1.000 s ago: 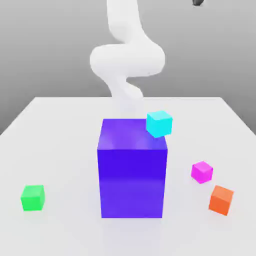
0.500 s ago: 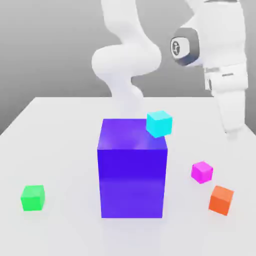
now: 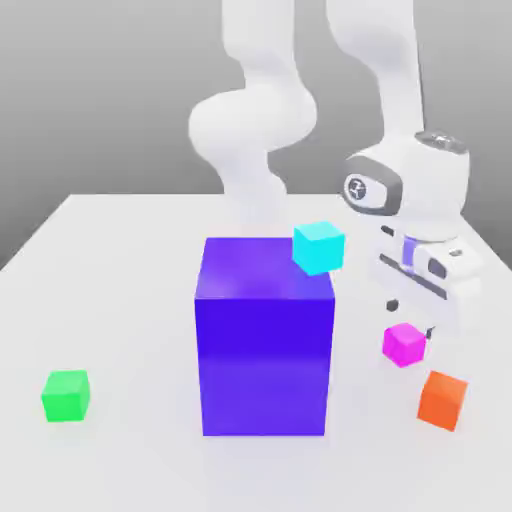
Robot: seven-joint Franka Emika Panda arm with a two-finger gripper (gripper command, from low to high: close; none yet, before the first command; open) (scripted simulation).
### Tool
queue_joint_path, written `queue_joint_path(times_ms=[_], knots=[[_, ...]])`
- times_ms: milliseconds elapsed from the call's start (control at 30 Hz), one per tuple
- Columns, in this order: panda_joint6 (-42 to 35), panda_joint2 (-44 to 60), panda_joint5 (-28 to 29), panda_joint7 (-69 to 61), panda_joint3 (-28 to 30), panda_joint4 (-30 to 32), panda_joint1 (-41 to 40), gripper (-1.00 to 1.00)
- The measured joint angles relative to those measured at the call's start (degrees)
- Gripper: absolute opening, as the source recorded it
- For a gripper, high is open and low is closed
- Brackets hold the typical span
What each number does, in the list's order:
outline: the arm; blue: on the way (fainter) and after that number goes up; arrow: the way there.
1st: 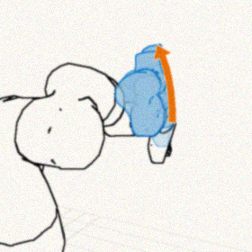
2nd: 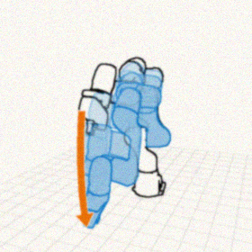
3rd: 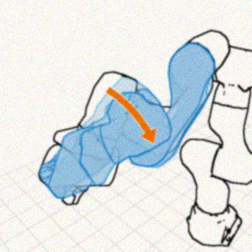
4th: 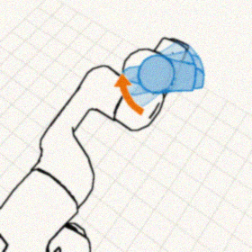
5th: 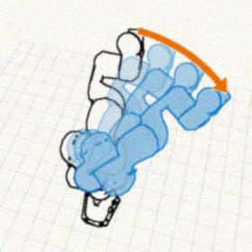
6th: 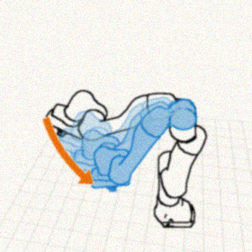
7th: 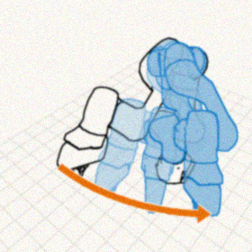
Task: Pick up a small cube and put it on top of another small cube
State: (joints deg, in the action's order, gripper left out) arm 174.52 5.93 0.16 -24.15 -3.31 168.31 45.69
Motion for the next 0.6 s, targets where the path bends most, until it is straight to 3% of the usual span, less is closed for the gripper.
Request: queue_joint_path(times_ms=[167,200,433,600], knots=[[6.06,7.28,0.52,0.71,2.73,-1.05,2.81,0.00],[6.88,8.28,0.67,0.89,3.00,-1.16,3.09,-1.00],[6.82,8.32,0.79,0.99,3.07,-1.17,3.14,-1.00],[1.56,2.01,-0.11,-0.06,1.07,-0.34,1.13,-1.00]])
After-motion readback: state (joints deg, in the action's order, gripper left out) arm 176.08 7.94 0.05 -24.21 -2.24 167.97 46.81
